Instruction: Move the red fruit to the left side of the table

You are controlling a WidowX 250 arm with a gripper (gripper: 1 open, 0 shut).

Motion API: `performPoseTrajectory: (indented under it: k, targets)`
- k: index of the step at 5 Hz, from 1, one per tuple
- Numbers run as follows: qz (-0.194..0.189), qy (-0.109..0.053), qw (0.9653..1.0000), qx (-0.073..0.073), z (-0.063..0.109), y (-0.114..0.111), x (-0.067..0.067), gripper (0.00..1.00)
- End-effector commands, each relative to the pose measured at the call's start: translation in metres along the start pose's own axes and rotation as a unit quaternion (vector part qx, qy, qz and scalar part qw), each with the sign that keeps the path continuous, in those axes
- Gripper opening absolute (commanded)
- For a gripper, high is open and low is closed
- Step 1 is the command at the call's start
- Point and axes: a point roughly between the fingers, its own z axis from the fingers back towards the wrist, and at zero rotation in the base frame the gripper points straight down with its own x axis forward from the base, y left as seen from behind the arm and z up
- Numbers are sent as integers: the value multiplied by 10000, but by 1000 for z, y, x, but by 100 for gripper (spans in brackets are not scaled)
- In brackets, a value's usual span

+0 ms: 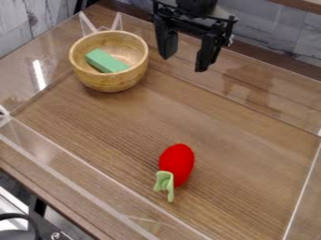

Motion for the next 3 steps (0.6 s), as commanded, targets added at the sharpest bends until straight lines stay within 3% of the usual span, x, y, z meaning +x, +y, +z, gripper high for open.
performPoseTrajectory:
  k: [1,2,3]
  targets:
    - [-48,137,9999,-41,-11,-1,-12,100]
    - [-116,209,9997,-73,-32,-3,-35,100]
    - [-129,138,9998,-84,-47,-9,-55,100]
